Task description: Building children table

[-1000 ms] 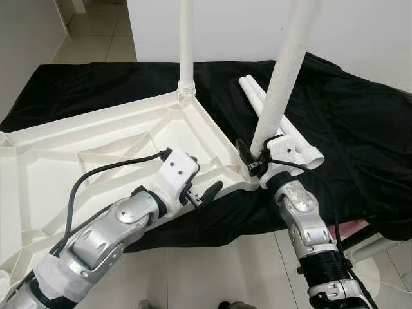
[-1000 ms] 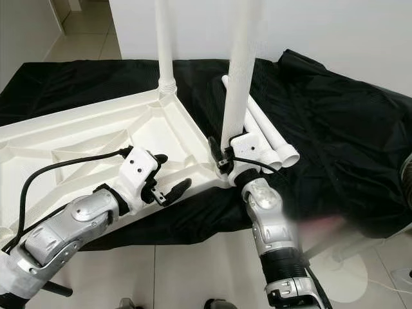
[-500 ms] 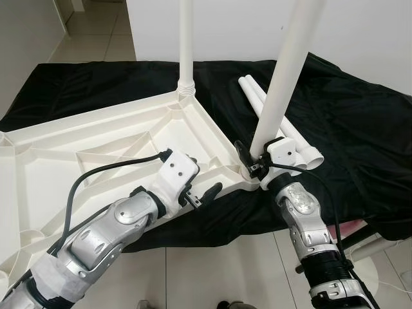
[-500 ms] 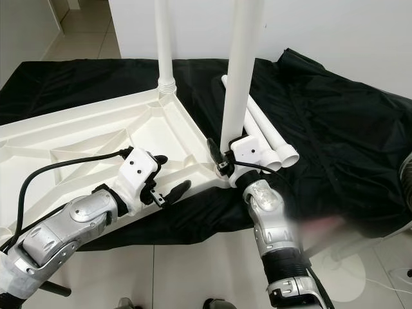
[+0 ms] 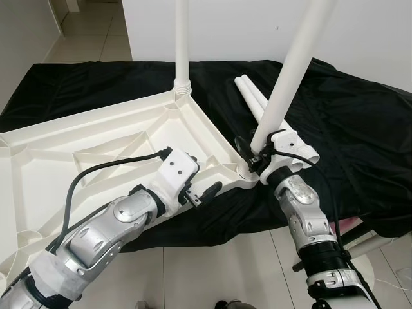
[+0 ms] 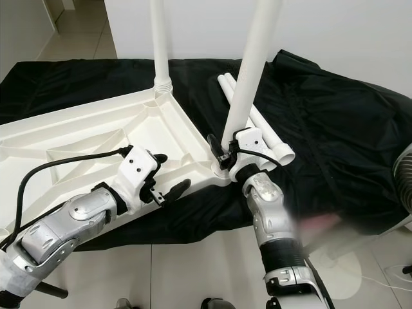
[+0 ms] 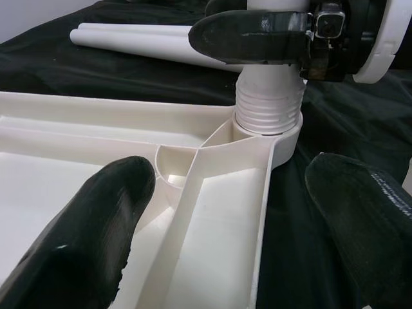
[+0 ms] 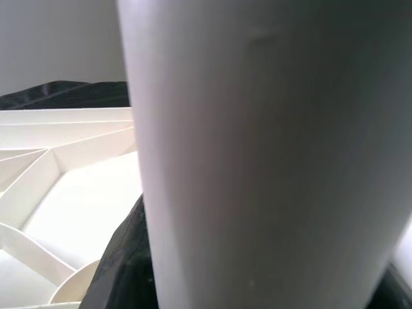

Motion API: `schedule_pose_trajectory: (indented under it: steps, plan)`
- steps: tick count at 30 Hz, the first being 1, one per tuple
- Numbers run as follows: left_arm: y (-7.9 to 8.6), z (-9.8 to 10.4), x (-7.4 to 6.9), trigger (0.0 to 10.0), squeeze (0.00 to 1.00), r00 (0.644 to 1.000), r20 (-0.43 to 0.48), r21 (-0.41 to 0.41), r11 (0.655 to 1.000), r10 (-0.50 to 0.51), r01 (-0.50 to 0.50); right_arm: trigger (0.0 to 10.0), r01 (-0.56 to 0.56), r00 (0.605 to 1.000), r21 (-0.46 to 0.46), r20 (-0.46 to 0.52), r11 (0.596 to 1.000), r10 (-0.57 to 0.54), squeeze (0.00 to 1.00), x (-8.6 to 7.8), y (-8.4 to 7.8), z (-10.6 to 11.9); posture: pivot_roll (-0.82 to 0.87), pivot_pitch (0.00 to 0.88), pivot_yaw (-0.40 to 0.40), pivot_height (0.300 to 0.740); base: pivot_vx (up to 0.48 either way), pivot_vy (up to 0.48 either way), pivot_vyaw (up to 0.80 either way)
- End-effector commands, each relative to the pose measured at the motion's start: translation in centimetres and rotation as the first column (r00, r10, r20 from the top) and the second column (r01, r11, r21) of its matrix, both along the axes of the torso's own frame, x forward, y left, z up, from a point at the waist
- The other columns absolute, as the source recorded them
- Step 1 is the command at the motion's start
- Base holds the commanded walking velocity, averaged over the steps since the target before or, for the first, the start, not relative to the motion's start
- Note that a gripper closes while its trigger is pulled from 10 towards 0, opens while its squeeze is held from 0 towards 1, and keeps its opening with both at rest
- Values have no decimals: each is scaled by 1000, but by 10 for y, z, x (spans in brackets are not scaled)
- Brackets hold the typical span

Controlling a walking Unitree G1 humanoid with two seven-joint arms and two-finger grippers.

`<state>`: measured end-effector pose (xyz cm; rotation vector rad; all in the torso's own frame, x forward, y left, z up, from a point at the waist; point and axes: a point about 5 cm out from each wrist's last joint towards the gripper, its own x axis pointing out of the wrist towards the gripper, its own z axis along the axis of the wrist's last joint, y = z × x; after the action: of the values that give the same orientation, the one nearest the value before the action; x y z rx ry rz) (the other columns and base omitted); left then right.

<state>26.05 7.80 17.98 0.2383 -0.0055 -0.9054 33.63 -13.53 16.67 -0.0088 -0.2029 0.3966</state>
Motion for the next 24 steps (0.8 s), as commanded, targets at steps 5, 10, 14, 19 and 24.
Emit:
schedule_pose_trajectory:
  steps: [5,10,14,19,24]
  plan:
    - [-9,0,-16,10000,0,948,-50,31,949,-313,315,10000,40,986,10,-162,999,-38,0,0,-5,-29,-30,124,-31,740,0,0,0]
    - [-9,0,-16,10000,0,949,-51,31,949,-313,314,10000,54,983,18,-176,998,-50,0,-1,-6,-31,-32,124,-29,740,0,0,0]
    - [-9,0,-16,10000,0,948,-52,33,948,-314,316,10000,71,978,43,-198,997,-61,0,-2,-6,-34,-33,126,-29,740,0,0,0]
    - [-9,1,-15,10000,0,948,-51,34,948,-314,316,10000,8,996,-64,-88,998,-14,0,-12,2,-33,-33,123,-30,740,0,0,0]
    - [-9,1,-14,10000,0,949,-49,35,949,-312,314,10000,-28,997,-97,-69,995,21,0,-18,6,-39,-32,122,-30,740,0,0,0]
